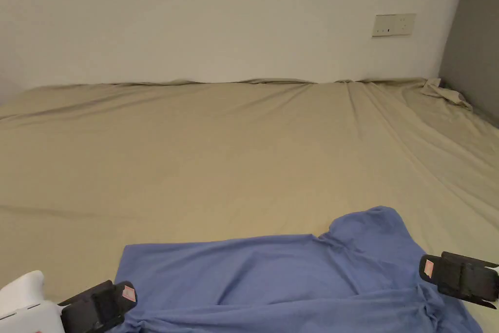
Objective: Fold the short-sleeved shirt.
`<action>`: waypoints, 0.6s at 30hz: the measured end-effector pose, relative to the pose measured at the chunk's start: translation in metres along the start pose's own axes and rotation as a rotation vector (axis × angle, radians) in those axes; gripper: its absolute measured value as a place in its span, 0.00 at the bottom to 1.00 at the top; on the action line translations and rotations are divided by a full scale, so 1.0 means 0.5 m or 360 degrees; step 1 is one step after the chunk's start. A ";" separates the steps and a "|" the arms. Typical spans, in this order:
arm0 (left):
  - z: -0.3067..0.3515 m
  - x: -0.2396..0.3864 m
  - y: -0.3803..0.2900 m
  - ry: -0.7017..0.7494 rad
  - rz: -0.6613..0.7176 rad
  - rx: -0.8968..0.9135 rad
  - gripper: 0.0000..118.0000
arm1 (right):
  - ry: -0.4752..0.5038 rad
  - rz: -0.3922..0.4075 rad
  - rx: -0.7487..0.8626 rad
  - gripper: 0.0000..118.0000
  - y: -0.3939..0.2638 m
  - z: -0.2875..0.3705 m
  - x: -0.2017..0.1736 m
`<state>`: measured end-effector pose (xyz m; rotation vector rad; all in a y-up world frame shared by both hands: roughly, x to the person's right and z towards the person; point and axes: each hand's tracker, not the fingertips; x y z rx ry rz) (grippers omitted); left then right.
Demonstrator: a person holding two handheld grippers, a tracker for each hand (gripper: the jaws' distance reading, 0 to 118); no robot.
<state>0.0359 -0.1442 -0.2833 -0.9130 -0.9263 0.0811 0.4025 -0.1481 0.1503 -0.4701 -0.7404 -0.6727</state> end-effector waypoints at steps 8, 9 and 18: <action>-0.023 -0.105 -0.195 0.0149 -0.0017 -0.0430 0.00 | -0.0025 0.0233 -0.0084 0.02 -0.229 0.094 -0.089; -0.023 -0.104 -0.206 0.0169 0.0037 -0.0459 0.00 | 0.0086 0.0206 -0.0173 0.02 -0.235 0.084 -0.087; -0.202 -0.124 -0.098 0.0375 -0.0001 -0.0291 0.99 | 0.0126 0.0508 -0.0084 0.02 -0.232 0.105 -0.160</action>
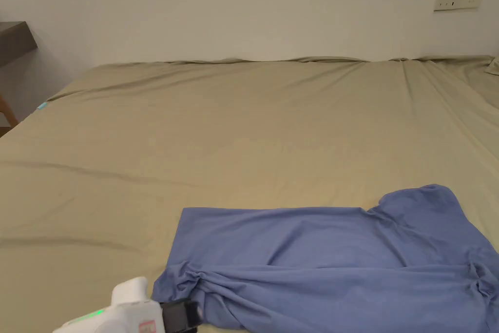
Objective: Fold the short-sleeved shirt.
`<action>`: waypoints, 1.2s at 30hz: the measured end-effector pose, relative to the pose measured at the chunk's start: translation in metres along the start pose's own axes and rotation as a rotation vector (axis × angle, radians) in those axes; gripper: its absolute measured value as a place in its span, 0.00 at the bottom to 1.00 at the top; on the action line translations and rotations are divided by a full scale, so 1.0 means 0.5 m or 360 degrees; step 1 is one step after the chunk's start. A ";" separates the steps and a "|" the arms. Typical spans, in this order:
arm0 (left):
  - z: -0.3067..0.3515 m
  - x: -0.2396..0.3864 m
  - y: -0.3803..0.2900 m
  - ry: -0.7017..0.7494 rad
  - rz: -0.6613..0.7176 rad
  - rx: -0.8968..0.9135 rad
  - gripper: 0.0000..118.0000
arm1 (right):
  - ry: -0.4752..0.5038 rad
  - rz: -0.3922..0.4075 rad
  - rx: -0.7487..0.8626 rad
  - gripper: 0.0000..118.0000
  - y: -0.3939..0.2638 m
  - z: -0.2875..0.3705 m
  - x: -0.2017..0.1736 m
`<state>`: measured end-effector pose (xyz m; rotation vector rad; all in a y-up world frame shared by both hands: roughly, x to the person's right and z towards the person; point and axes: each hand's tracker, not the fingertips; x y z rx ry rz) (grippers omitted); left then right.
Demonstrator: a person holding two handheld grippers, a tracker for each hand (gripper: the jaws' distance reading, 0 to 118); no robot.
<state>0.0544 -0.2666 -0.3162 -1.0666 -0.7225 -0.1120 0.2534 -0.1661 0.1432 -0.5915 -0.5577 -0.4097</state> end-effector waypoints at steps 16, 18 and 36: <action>0.044 0.038 0.019 -0.0077 0.0001 0.0115 0.10 | -0.0441 -0.0218 -0.0109 1.00 0.021 -0.109 0.257; 0.066 0.033 0.016 -0.0123 0.0041 0.0108 0.10 | -0.0473 -0.0366 -0.0270 1.00 0.041 -0.155 0.308; 0.061 -0.014 0.068 -0.0295 0.0084 -0.0112 0.10 | -0.0369 -0.0416 -0.0488 0.06 0.070 -0.154 0.360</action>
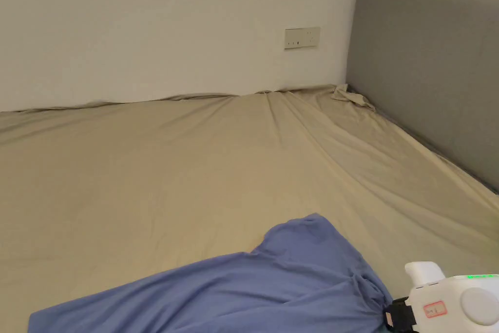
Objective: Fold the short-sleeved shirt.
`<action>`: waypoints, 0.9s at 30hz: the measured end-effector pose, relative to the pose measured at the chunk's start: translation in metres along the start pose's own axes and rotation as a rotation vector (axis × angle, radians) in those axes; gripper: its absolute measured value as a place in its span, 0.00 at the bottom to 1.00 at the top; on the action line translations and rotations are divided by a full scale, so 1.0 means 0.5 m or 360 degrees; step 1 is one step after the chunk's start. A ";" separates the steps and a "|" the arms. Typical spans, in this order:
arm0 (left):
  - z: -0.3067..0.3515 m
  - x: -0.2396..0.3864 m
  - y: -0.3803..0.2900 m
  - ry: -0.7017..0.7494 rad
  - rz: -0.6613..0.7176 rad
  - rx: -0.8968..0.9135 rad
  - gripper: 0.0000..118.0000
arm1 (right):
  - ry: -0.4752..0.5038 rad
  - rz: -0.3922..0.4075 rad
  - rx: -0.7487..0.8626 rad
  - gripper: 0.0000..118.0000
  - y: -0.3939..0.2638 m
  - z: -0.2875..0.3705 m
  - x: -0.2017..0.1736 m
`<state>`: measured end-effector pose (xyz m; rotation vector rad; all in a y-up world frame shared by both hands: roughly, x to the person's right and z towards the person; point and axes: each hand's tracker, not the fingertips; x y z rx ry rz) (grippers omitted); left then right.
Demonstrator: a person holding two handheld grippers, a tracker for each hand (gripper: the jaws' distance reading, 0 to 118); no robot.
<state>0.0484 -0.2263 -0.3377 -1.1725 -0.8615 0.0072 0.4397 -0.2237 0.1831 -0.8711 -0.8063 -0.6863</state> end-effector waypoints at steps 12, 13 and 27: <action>0.123 -0.060 -0.069 -0.0052 -0.0138 -0.0324 0.10 | 0.0034 -0.0087 -0.0245 0.06 -0.166 0.153 0.017; 0.114 -0.067 -0.082 -0.0028 -0.0147 -0.0350 0.10 | 0.0001 -0.0062 -0.0295 0.06 -0.178 0.139 0.017; 0.109 -0.079 -0.102 0.0183 -0.0095 -0.0059 1.00 | -0.0091 -0.0052 -0.0192 1.00 -0.167 0.105 -0.002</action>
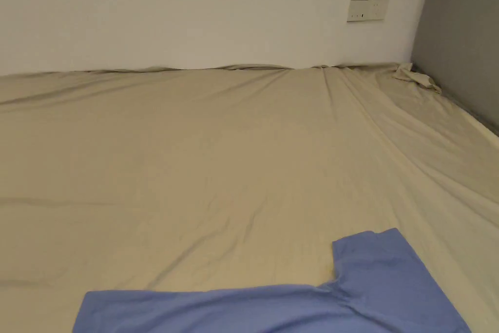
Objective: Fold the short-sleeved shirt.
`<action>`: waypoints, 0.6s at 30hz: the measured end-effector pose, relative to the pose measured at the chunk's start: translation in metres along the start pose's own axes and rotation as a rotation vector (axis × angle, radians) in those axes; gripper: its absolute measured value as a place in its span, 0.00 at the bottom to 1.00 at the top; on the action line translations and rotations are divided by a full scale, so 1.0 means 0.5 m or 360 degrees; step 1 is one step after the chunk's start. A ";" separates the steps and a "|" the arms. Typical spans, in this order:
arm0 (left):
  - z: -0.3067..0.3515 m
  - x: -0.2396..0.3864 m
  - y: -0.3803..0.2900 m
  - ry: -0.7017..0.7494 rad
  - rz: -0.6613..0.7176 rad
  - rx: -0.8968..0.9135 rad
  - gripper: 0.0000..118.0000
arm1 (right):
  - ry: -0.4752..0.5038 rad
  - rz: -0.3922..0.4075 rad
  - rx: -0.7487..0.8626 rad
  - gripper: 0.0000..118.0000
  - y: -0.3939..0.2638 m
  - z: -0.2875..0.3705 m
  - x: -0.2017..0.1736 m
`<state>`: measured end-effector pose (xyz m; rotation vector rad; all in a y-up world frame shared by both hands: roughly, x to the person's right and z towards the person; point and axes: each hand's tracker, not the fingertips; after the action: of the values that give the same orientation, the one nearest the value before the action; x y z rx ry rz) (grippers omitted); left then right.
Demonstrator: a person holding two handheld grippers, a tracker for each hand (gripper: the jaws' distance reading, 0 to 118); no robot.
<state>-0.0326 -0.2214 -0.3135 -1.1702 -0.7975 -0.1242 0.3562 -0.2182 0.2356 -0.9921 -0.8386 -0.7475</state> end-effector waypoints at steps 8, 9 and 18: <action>0.090 0.160 0.011 -0.0119 -0.0220 0.0305 0.66 | 0.0309 -0.0015 0.0691 0.32 0.070 0.175 -0.155; 0.080 0.180 0.002 -0.0087 -0.0262 0.0268 0.13 | 0.0285 0.0080 0.0716 0.03 0.068 0.168 -0.182; -0.044 0.184 0.043 0.0076 -0.0328 0.0192 0.00 | 0.0376 0.0233 0.0625 0.03 0.024 0.119 -0.265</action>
<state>0.0552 -0.2028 -0.2771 -0.9668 -0.8705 -0.2699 0.2878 -0.1391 0.1345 -0.5935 -0.6655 -0.5350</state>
